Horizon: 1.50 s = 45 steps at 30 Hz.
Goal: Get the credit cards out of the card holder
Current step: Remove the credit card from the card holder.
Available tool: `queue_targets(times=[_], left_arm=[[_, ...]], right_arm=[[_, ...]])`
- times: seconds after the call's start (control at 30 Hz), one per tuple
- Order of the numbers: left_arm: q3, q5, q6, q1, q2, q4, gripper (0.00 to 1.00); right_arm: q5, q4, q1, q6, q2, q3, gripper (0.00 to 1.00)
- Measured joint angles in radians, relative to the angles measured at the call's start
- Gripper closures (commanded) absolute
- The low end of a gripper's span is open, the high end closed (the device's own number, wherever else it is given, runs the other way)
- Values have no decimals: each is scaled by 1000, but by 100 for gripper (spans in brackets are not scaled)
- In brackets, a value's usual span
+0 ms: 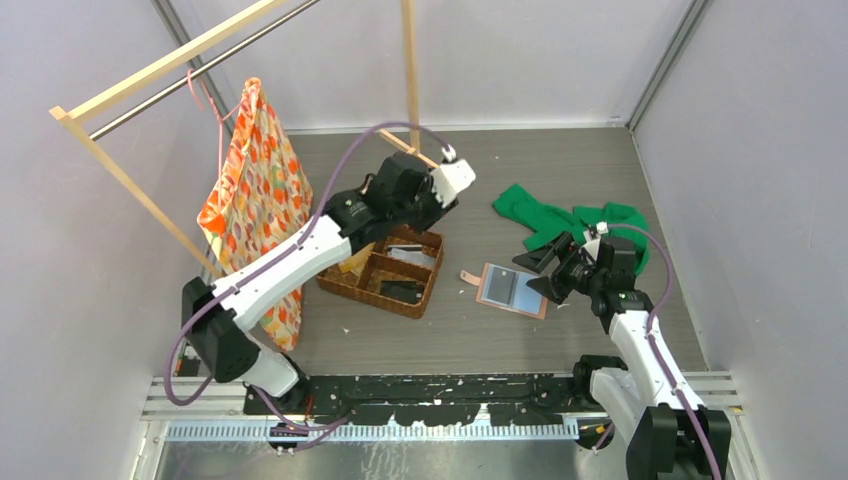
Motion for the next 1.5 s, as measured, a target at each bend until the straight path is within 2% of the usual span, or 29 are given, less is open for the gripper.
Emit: queue_targets(times=[0.13,0.2,0.37,0.47,0.57,0.7,0.9,1.2,1.5], left_arm=[[164,56,-319,0,100,4,74],[204,133,-478,2,163,22,74],[157,315,-800,-2,320,109,73],[87,375,-930,-11,388,151,72],[60,417,-1020,-21,456,180,70],[60,455,-1087,-42,527,232,66],[61,451,-1120,-70,578,261,59],[63,393,-1111,-75,594,254,56],[79,403,-1112,-72,631,256,57]], right_arm=[[25,-4,9,-5,27,3,20],[49,-8,18,-8,46,5,29],[111,-35,29,-15,100,12,51],[150,-55,29,-18,125,14,58],[208,-100,29,-34,146,24,59],[323,-205,30,-87,177,88,59],[428,-272,30,-137,181,136,57],[472,-303,30,-147,209,136,55],[482,-304,29,-148,212,136,52]])
